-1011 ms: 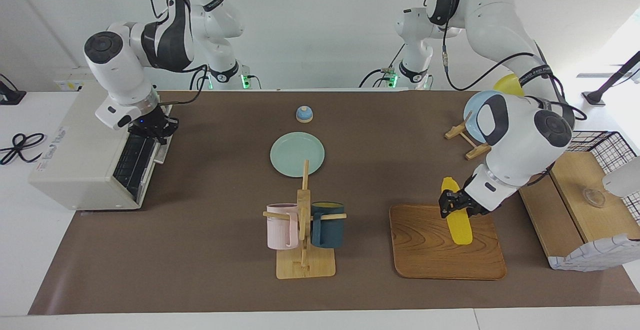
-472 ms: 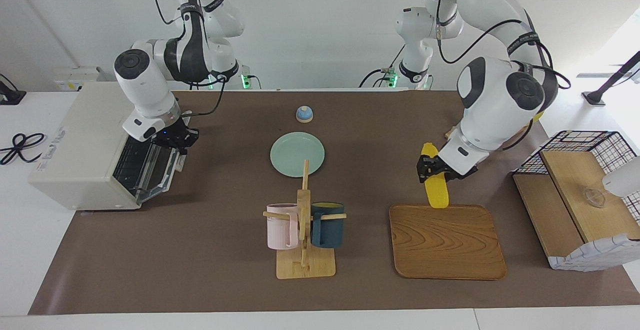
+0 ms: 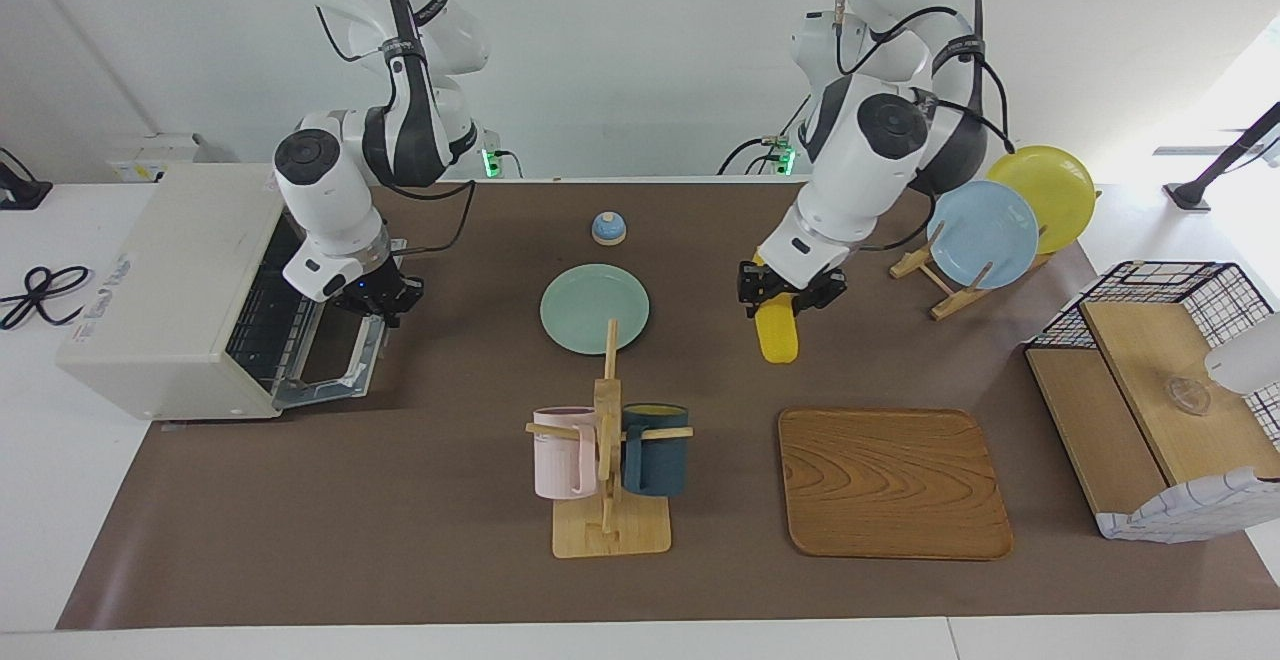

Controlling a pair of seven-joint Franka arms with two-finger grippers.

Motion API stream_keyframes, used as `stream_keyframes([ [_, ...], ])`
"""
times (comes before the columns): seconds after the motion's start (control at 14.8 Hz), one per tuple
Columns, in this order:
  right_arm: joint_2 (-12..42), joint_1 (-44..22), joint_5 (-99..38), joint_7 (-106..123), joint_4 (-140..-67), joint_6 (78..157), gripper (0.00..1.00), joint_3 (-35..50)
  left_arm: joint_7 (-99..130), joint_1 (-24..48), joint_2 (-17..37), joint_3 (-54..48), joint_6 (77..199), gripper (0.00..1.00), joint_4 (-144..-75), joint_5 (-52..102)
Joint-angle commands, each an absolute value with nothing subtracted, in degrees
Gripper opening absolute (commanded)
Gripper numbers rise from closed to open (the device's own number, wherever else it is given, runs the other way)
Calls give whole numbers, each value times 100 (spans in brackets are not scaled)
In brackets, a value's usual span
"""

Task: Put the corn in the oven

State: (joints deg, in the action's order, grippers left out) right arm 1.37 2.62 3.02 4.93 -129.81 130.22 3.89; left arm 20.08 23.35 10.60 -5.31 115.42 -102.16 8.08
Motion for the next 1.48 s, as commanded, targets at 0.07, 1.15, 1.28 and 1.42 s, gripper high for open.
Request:
stream_keyframes([
  [0.07,88,431,606,501,-13402,13402,0,229,2627,2969,423,-439,12715,0,-11494,870],
  [1.15,132,413,589,501,-13658,13728,0,229,3700,4456,1537,-431,14598,0,-11444,870],
  [1.28,114,387,580,483,-13720,13729,0,237,3726,4517,1853,-422,14757,0,-11277,861],
  [1.42,106,273,580,379,-13720,13737,0,229,3744,4579,1916,-422,14783,0,-11276,853],
])
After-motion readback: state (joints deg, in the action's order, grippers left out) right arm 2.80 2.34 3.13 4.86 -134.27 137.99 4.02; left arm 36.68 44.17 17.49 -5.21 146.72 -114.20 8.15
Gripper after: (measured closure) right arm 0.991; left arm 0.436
